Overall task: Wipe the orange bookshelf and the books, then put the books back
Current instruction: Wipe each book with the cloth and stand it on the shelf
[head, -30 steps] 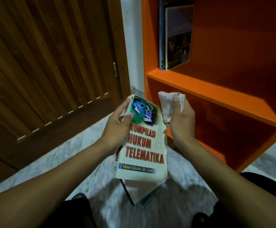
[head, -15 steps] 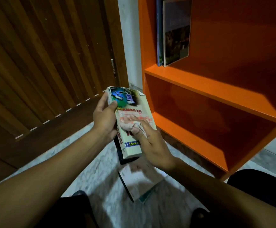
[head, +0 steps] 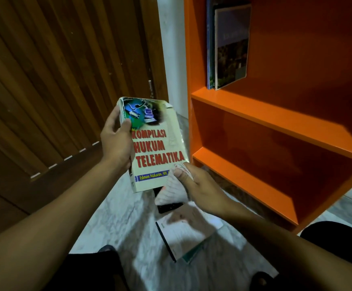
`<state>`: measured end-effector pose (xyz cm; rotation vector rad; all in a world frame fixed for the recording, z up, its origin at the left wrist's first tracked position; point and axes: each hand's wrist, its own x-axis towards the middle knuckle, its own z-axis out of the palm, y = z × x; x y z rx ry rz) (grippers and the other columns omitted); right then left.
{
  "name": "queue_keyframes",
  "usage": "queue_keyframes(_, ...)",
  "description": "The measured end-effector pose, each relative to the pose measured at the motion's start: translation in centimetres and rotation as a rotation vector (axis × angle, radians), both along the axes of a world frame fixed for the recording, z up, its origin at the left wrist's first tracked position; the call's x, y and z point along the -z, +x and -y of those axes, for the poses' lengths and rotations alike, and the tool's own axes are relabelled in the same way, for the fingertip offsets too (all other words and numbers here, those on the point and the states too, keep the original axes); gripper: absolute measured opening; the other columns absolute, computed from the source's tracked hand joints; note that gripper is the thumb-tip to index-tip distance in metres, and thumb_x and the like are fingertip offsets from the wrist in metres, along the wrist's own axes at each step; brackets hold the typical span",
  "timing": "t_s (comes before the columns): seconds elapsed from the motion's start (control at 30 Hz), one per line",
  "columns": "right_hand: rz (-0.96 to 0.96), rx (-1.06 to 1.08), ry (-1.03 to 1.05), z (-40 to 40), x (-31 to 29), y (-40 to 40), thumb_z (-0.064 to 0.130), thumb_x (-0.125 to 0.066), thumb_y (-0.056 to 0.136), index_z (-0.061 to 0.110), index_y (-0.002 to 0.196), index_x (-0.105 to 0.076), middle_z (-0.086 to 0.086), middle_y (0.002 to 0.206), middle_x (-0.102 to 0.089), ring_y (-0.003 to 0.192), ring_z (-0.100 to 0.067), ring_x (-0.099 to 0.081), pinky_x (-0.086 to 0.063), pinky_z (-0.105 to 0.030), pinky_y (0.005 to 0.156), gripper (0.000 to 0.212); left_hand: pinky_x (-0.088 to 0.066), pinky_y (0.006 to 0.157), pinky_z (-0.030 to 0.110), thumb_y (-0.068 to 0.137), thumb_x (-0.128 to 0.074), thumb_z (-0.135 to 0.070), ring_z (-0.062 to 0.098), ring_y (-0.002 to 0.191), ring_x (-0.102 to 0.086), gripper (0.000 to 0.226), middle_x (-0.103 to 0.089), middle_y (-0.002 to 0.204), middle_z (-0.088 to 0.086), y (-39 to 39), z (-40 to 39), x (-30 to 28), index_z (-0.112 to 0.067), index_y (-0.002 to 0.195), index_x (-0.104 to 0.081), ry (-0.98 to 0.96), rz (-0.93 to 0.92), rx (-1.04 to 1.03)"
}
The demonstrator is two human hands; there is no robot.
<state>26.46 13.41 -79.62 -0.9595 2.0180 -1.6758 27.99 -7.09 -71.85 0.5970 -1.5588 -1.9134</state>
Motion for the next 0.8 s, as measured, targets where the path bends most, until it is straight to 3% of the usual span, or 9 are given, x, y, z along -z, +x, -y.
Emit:
queue_keyframes(0.1, -0.032, 0.186, 0.100, -0.4, -0.2, -1.4, 0.048, -0.054, 0.098, 0.020, 0.104, -0.060, 0.009, 0.095, -0.066, 0.089, -0.006, -0.062, -0.050, -0.032, 0.077, 0.029, -0.063, 0.065, 0.037, 0.103, -0.051, -0.016, 0.021, 0.082, -0.075, 0.046, -0.072, 0.113, 0.004, 0.6, 0.1, -0.7, -0.036, 0.144, -0.046, -0.093, -0.022, 0.096)
queue_keyframes(0.17, 0.066, 0.265, 0.068, -0.8, -0.3, -2.5, 0.058, -0.062, 0.088, 0.026, 0.106, -0.055, 0.006, 0.088, -0.058, 0.079, -0.008, -0.054, -0.043, -0.029, 0.068, 0.037, -0.063, 0.069, 0.041, 0.103, -0.051, -0.018, 0.024, 0.085, -0.075, 0.045, -0.073, 0.115, 0.007, 0.9, 0.2, -1.2, -0.039, 0.143, -0.047, -0.138, -0.032, 0.175)
queue_keyframes(0.23, 0.225, 0.209, 0.057, -1.1, -0.5, -3.4, 0.068, -0.068, 0.075, 0.032, 0.132, -0.048, 0.001, 0.123, -0.061, 0.111, -0.014, -0.059, -0.051, -0.041, 0.089, 0.070, -0.063, 0.068, 0.040, 0.103, -0.051, -0.019, 0.025, 0.085, -0.074, 0.045, -0.072, 0.117, 0.008, 1.3, 0.1, -1.6, -0.041, 0.142, -0.047, -0.156, -0.029, 0.258)
queue_keyframes(0.3, 0.363, 0.111, 0.022, -1.3, -0.5, -4.0, 0.068, -0.077, 0.069, 0.034, 0.147, -0.038, 0.002, 0.146, -0.052, 0.134, -0.019, -0.052, -0.045, -0.050, 0.108, 0.093, -0.063, 0.064, 0.037, 0.102, -0.050, -0.019, 0.025, 0.081, -0.073, 0.045, -0.071, 0.118, 0.012, 1.6, -0.2, -1.8, -0.039, 0.142, -0.048, -0.169, -0.033, 0.352)
queue_keyframes(0.4, 0.504, 0.002, -0.066, -1.3, -0.6, -4.5, 0.049, -0.079, 0.078, 0.027, 0.141, -0.051, 0.002, 0.139, -0.061, 0.126, -0.021, -0.060, -0.048, -0.049, 0.108, 0.073, -0.060, 0.055, 0.030, 0.101, -0.050, -0.018, 0.021, 0.071, -0.072, 0.045, -0.072, 0.110, 0.014, 1.8, -0.9, -2.5, -0.038, 0.141, -0.048, -0.183, -0.029, 0.461)
queue_keyframes(0.47, 0.522, 0.014, -0.077, -1.4, -0.9, -4.7, 0.047, -0.079, 0.078, 0.024, 0.139, -0.054, 0.000, 0.136, -0.063, 0.121, -0.022, -0.064, -0.049, -0.046, 0.106, 0.070, -0.058, 0.053, 0.028, 0.100, -0.051, -0.019, 0.020, 0.069, -0.072, 0.044, -0.072, 0.105, 0.013, 1.8, -1.3, -3.2, -0.039, 0.139, -0.049, -0.239, -0.007, 0.494)
queue_keyframes(0.53, 0.500, 0.049, -0.114, -1.4, -1.2, -4.6, 0.046, -0.079, 0.076, 0.024, 0.137, -0.053, -0.001, 0.136, -0.063, 0.120, -0.023, -0.064, -0.050, -0.046, 0.104, 0.069, -0.060, 0.059, 0.033, 0.100, -0.051, -0.025, 0.023, 0.074, -0.072, 0.042, -0.073, 0.106, 0.013, 1.7, -1.6, -3.7, -0.039, 0.139, -0.051, -0.314, 0.019, 0.522)
queue_keyframes(0.63, 0.498, 0.143, -0.242, -1.1, -1.9, -4.3, 0.035, -0.073, 0.082, 0.023, 0.132, -0.055, -0.002, 0.129, -0.068, 0.115, -0.023, -0.067, -0.054, -0.045, 0.099, 0.054, -0.058, 0.082, 0.051, 0.099, -0.053, -0.033, 0.033, 0.092, -0.071, 0.038, -0.071, 0.115, 0.017, 1.8, -1.5, -4.6, -0.039, 0.136, -0.054, -0.318, 0.061, 0.570)
queue_keyframes(0.8, 0.452, 0.212, -0.368, -2.1, -4.9, -5.1, 0.013, -0.066, 0.093, 0.015, 0.126, -0.056, -0.008, 0.118, -0.073, 0.107, -0.028, -0.071, -0.057, -0.046, 0.094, 0.034, -0.059, 0.088, 0.048, 0.095, -0.063, -0.019, 0.019, 0.104, -0.072, 0.042, -0.073, 0.116, -0.001, 1.9, -0.5, -5.7, -0.035, 0.131, -0.050, -0.534, 0.306, 0.661)
